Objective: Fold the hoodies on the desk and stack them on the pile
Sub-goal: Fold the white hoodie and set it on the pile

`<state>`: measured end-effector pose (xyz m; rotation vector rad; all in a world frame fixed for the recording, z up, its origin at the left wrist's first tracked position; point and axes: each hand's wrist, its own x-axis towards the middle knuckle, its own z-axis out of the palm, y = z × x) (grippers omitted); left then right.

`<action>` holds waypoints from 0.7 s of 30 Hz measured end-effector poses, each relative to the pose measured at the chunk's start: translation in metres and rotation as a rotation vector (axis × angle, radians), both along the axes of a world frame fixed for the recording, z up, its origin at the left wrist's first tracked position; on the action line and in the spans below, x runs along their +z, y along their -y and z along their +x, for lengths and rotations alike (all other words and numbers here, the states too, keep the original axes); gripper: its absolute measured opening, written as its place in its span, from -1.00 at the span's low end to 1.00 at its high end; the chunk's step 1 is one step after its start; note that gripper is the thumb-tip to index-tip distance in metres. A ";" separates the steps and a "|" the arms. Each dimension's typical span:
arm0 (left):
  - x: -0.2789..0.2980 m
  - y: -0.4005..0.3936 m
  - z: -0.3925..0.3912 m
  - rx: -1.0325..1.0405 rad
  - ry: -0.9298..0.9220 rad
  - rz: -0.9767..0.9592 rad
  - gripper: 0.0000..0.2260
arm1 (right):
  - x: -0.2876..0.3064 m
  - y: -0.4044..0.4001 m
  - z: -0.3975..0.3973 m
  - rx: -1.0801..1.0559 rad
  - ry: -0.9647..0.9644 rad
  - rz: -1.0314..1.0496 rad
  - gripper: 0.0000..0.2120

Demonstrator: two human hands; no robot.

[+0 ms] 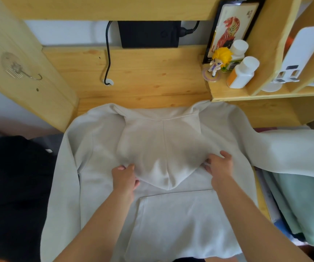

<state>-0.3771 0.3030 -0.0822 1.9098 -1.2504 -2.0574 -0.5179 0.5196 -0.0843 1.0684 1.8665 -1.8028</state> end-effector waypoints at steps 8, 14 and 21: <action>-0.006 -0.038 0.003 -0.195 0.055 0.010 -0.48 | -0.003 0.018 0.032 0.298 0.085 0.218 -0.70; -0.008 -0.032 -0.002 -0.634 0.060 -1.198 -0.55 | 0.004 0.046 0.045 0.797 -0.847 0.884 -0.44; -0.081 -0.019 0.001 -1.533 0.126 -1.400 -0.43 | -0.069 0.038 0.044 1.537 -0.718 1.203 -0.31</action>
